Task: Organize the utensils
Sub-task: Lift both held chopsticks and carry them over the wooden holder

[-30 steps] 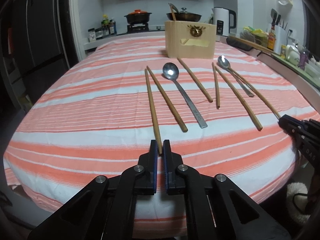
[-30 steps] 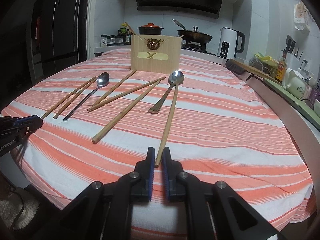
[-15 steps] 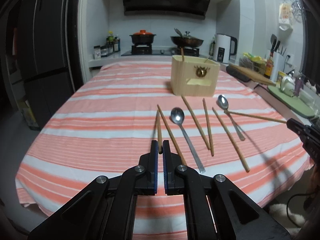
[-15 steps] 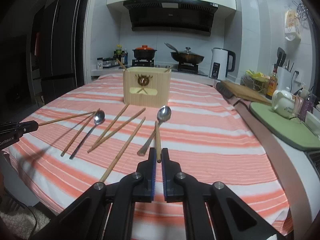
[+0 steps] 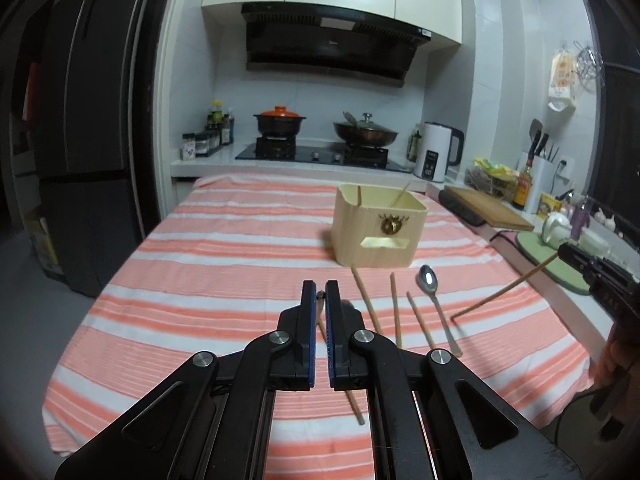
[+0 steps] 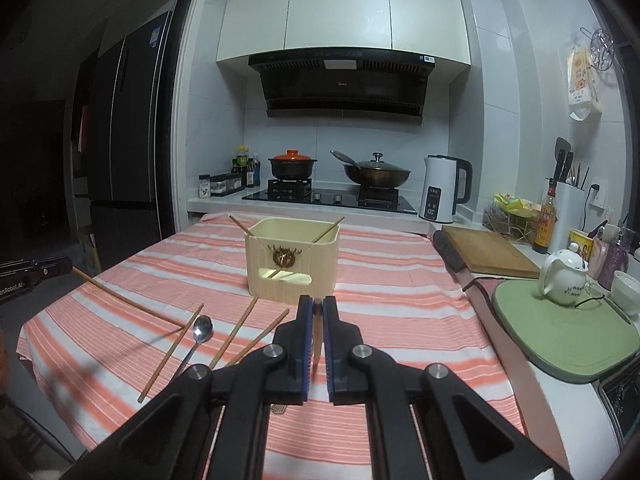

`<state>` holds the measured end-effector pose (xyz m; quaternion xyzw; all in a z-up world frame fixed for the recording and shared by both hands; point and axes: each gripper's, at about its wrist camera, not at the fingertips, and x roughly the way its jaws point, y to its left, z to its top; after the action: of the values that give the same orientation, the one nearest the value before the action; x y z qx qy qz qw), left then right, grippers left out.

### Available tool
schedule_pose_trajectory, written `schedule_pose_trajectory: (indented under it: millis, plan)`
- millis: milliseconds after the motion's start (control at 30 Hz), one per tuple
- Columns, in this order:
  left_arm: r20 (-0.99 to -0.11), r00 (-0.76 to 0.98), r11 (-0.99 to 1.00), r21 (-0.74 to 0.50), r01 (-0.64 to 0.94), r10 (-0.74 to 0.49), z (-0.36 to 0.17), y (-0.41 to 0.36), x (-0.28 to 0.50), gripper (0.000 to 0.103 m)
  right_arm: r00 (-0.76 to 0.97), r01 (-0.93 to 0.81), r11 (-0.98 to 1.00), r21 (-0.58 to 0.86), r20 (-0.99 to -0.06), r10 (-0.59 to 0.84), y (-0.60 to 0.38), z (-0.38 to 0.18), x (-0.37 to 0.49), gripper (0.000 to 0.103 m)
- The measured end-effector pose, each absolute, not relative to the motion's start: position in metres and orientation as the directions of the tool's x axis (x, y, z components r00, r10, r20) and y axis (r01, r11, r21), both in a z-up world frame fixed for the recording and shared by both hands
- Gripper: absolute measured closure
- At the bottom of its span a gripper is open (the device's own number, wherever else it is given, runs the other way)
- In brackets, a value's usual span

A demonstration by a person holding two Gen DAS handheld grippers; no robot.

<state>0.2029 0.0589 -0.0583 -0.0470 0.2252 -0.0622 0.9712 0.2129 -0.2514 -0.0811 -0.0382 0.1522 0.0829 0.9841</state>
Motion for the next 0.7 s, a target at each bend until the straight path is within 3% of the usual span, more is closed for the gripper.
schedule_pose_trajectory:
  millis: [700]
  plan:
    - [-0.369,0.906,0.974,-0.161,0.160,-0.210,-0.014,0.053,0.223,0.101,0.944,-0.195,0.980,0.034,-0.265,0.197,-0.274,-0.040,0.235,0.098]
